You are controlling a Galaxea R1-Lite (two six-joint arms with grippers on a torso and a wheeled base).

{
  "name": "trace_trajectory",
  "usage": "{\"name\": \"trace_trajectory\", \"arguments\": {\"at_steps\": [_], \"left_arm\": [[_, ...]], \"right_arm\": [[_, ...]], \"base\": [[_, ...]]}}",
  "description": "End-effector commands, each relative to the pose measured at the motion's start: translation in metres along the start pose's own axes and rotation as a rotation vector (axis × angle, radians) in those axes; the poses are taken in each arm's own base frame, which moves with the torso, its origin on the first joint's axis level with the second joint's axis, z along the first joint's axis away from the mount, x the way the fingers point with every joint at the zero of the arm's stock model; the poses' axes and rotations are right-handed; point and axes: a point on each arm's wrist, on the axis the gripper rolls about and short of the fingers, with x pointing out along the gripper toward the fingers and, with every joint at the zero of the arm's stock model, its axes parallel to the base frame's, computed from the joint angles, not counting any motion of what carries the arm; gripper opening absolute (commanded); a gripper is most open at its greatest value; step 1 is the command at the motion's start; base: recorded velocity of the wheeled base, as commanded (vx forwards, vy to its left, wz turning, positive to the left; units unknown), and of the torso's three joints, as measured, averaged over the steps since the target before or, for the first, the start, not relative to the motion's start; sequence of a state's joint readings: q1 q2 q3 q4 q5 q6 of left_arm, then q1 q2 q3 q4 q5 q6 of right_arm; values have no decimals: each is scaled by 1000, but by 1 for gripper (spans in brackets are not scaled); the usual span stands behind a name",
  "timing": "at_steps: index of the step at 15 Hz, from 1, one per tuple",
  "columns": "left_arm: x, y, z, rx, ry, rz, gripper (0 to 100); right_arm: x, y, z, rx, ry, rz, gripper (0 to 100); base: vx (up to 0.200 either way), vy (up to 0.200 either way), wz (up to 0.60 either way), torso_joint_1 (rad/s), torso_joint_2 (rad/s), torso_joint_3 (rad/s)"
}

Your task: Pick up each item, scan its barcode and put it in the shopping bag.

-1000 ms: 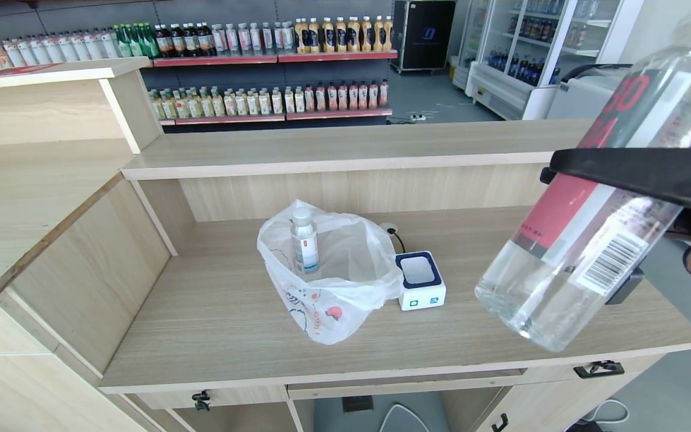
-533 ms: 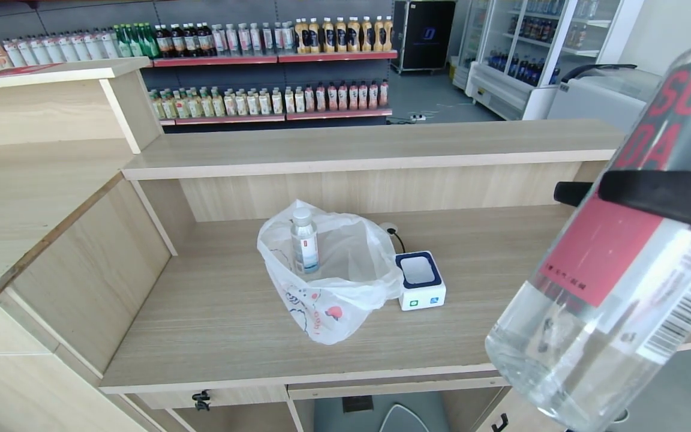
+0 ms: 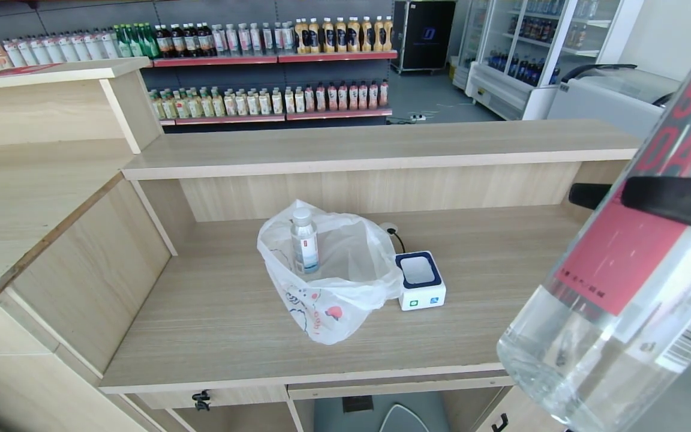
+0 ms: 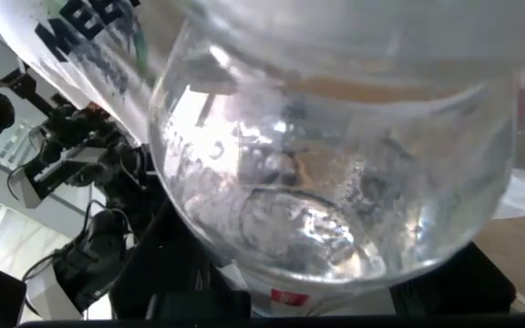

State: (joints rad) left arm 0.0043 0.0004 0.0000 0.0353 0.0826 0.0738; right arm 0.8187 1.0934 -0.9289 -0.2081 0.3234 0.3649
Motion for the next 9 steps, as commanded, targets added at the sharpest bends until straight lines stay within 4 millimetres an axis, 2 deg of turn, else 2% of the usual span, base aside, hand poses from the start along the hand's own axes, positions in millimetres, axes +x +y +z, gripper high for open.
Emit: {"name": "trace_trajectory", "arguments": {"at_steps": [1,7,9], "left_arm": [[0,0,0,0,0,1,100],[0,0,0,0,0,1,100],[0,0,0,0,0,1,100]], "right_arm": [[0,0,0,-2,-2,-2,0],[0,-8,3,-15,-20,-52,0],[7,-36,8,-50,-87,-287,0]], "base": [[0,0,0,0,0,0],[0,0,0,0,0,0],[0,0,0,0,0,0]]}}
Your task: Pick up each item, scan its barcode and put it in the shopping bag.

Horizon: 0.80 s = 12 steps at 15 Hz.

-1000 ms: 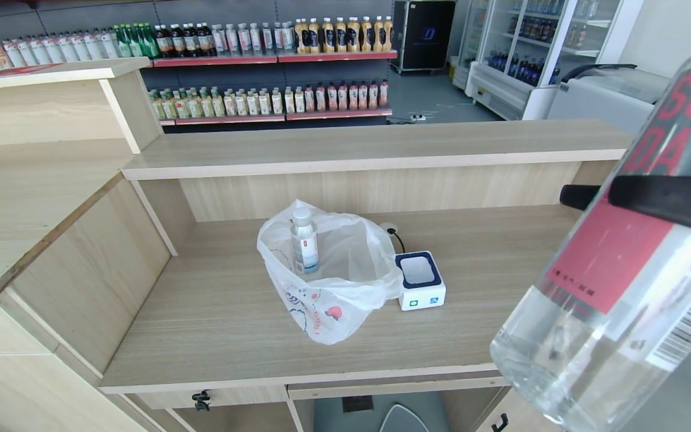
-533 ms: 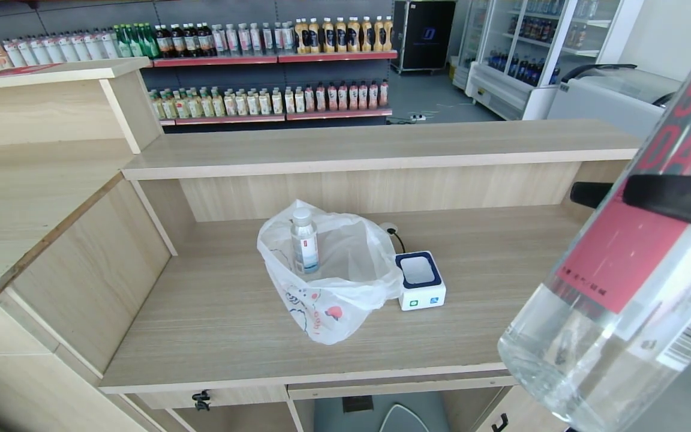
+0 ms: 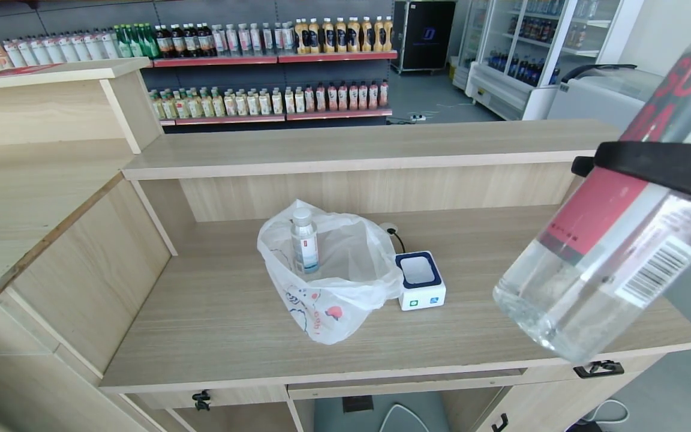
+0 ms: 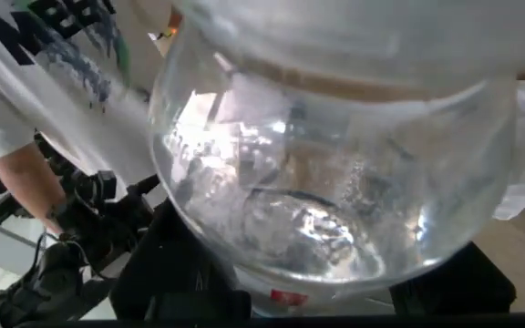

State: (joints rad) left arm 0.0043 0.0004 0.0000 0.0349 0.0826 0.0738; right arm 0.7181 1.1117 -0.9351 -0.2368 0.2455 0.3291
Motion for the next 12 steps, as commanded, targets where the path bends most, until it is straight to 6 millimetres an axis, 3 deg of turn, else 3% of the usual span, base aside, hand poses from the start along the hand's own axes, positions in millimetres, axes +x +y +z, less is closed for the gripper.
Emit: {"name": "trace_trajectory", "arguments": {"at_steps": [1,6,10,12], "left_arm": [[0,0,0,0,0,1,100],[0,0,0,0,0,1,100],[0,0,0,0,0,1,100],[0,0,0,0,0,1,100]], "right_arm": [[13,-36,1,-19,-34,-209,0],[-8,-134,-3,-232,-59,-654,0],[-24,-169,-10,-332,19,-894,0],[-26,-191,-18,-409,99,-1121,0]], "base": [[0,0,0,0,0,0],[0,0,0,0,0,0],[0,0,0,0,0,0],[0,0,0,0,0,0]]}}
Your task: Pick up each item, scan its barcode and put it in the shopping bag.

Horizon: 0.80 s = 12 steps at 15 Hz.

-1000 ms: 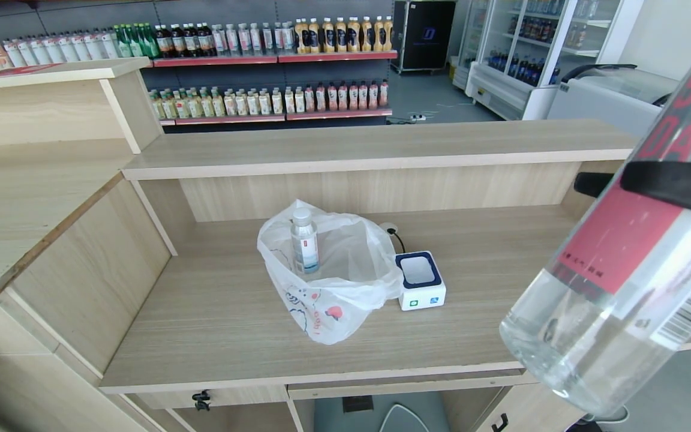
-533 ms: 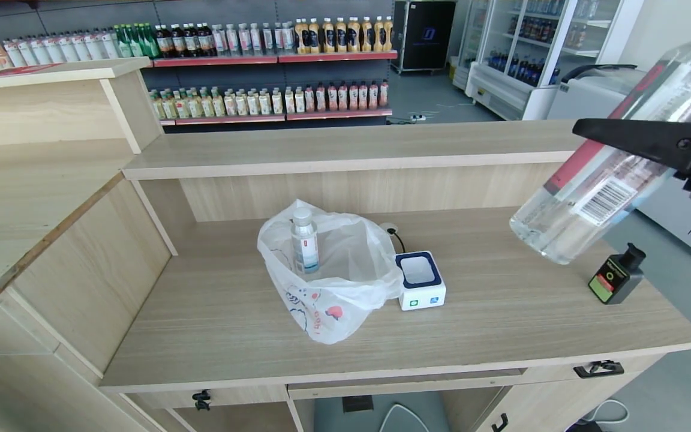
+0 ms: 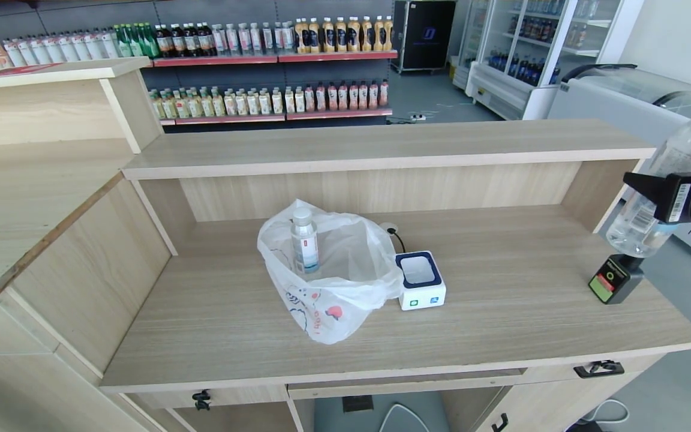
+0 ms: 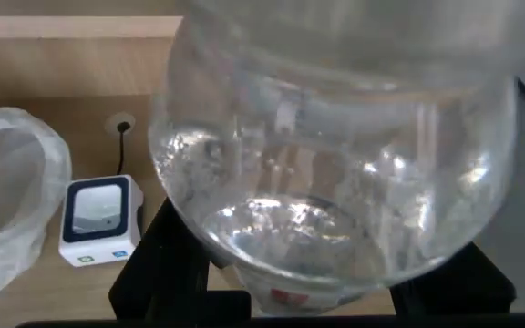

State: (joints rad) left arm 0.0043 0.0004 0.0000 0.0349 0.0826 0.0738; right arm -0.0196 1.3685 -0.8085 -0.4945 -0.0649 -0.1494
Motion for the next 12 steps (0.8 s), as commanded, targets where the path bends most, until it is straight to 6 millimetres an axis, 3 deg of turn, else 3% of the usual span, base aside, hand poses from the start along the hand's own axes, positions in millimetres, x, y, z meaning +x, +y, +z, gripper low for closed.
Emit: {"name": "trace_trajectory", "arguments": {"at_steps": [1,6,12], "left_arm": [[0,0,0,0,0,1,100],[0,0,0,0,0,1,100],[0,0,0,0,0,1,100]], "right_arm": [[20,-5,-20,-68,82,-70,0],[28,-6,-26,-165,97,-73,0],[37,-5,-33,-204,101,-72,0]], "base": [[0,0,0,0,0,0],[0,0,0,0,0,0],[0,0,600,1,4,0]]}}
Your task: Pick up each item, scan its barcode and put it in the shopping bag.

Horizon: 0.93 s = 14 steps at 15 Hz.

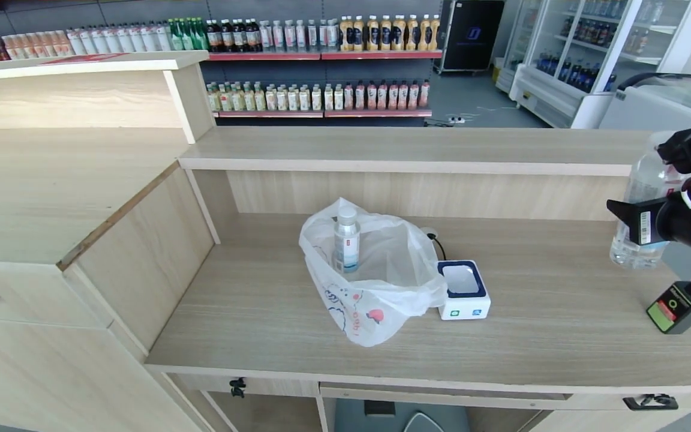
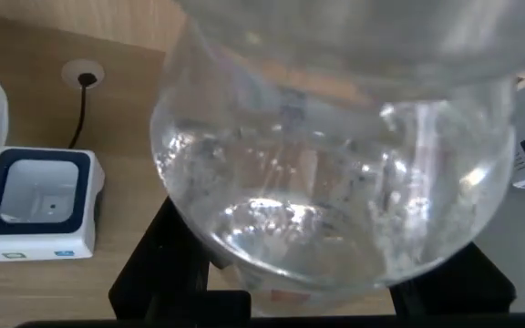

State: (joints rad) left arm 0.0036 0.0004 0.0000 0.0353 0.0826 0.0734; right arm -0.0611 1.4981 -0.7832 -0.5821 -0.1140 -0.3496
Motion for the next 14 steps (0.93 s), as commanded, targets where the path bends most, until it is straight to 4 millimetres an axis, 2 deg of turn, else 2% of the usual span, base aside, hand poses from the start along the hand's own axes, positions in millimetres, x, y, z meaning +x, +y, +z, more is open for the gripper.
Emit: {"name": "trace_trajectory", "arguments": {"at_steps": [1,2,7,14], "left_arm": [[0,0,0,0,0,1,100],[0,0,0,0,0,1,100],[0,0,0,0,0,1,100],[0,0,0,0,0,1,100]], "right_arm": [[5,1,-3,-7,10,-3,0],[8,2,-6,-9,16,1,0],[35,13,-20,-60,27,24,0],[78,30,-39,-285,-208,292,0]], "base": [[0,0,600,7,2,2],[0,0,600,-7,-2,-7],[0,0,0,0,0,0],[0,0,0,0,0,0]]}}
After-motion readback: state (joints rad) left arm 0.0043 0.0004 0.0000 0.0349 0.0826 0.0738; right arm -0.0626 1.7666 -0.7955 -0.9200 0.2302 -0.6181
